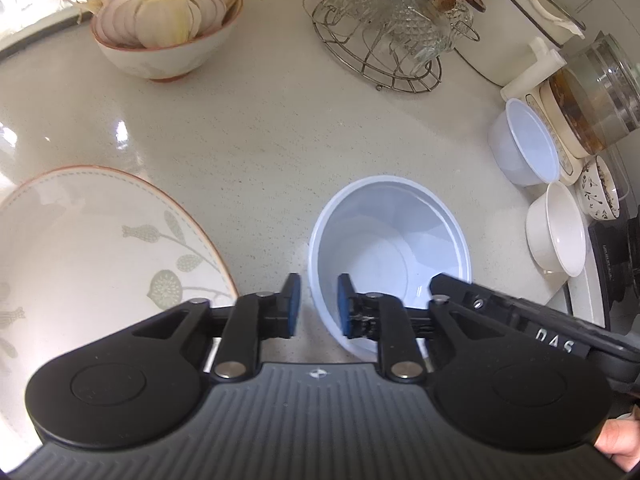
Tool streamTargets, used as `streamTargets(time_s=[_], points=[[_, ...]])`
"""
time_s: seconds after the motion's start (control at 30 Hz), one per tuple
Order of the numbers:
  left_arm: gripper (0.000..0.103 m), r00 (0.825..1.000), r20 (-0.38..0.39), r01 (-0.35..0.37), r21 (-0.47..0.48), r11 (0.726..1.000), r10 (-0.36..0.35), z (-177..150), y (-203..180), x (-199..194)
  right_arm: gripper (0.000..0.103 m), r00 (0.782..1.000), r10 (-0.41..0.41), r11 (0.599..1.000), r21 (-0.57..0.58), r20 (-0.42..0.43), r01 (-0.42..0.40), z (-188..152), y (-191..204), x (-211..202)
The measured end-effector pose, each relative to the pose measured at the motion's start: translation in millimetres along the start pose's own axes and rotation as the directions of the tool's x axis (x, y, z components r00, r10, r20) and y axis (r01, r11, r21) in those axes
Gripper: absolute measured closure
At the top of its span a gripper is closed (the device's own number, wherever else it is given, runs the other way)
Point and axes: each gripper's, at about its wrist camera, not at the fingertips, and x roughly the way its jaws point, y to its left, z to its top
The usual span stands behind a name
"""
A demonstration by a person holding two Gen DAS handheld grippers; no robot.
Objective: Organize plates and bowls
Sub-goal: 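Lift the white bowl and lower it beside the plate stack, then open both grippers to release the white bowl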
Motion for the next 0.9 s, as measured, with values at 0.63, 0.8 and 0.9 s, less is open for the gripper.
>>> streamTargets(time_s=[0.63, 0.8, 0.9], points=[[0.061, 0.981, 0.187, 0.015, 0.195, 0.981, -0.052, 13, -47, -91, 0.032, 0.925, -0.135, 0.98, -0.09, 0.356, 0.177, 13, 33, -87], [0.05, 0.963, 0.259, 0.004, 0.282, 0.96, -0.08, 19, -68, -115, 0.032, 0.888, -0.179, 0.965, -0.101, 0.424, 0.243, 13, 35, -112], [0.04, 0.951, 0.296, -0.007, 0.316, 0.949, -0.091, 23, -81, -124, 0.016, 0.863, -0.209, 0.958, -0.08, 0.461, 0.275, 13, 33, -124]])
